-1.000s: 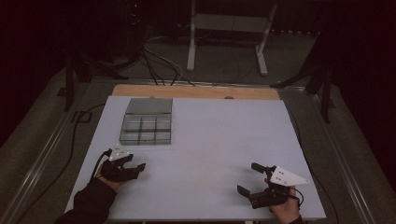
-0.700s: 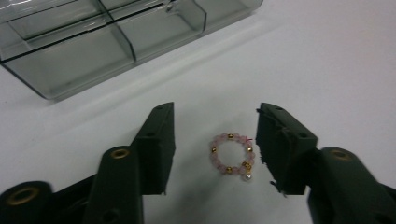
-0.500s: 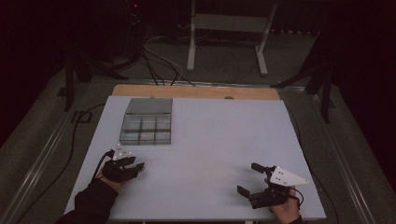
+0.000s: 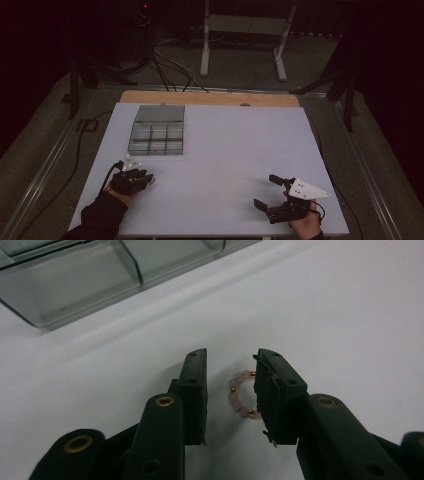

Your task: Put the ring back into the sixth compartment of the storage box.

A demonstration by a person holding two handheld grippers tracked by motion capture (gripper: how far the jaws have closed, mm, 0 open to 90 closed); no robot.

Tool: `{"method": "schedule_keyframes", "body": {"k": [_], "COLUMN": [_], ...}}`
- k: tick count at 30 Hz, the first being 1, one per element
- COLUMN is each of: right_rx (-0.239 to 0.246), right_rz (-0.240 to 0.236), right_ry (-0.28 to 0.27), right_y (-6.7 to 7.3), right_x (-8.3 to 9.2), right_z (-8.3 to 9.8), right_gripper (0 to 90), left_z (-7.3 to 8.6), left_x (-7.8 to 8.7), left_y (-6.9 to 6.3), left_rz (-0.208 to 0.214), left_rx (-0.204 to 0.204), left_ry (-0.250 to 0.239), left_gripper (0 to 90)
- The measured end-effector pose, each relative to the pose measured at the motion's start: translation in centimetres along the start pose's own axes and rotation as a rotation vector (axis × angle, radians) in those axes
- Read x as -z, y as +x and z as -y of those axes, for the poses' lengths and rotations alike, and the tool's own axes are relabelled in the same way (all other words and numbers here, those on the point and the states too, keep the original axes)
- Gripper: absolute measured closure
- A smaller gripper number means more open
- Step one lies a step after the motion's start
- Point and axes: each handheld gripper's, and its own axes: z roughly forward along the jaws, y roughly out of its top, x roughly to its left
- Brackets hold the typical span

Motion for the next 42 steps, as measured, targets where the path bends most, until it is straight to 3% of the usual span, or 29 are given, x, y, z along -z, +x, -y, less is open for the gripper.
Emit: {"method": "schedule_keyframes", "body": {"k": [6, 21, 31, 42], "right_rx": [0.001, 0.003, 0.004, 0.004], "right_rz": [0.0, 0.0, 0.0, 0.0], "right_ry": [0.0, 0.005, 0.004, 0.005], "right_y": [0.0, 0.0, 0.0, 0.0], "right_x": [0.0, 0.0, 0.0, 0.0], "right_z": [0.0, 0.0, 0.0, 0.0], "right_gripper": [0.0, 0.0, 0.0, 0.0], "left_z": [0.1, -0.3, -0.5, -0.5], "left_x": [-0.2, -0.3, -0.3, -0.3], "left_y": [0.0, -1.2, -1.4, -1.6], "left_rz": [-0.003, -0.069, -0.058, -0.07], "left_rx": [-0.004, -0.025, -0.023, -0.017], "left_ry": [0.005, 0.045, 0.059, 0.064], "left_gripper": [72.5, 77.9, 87.4, 89.5]}}
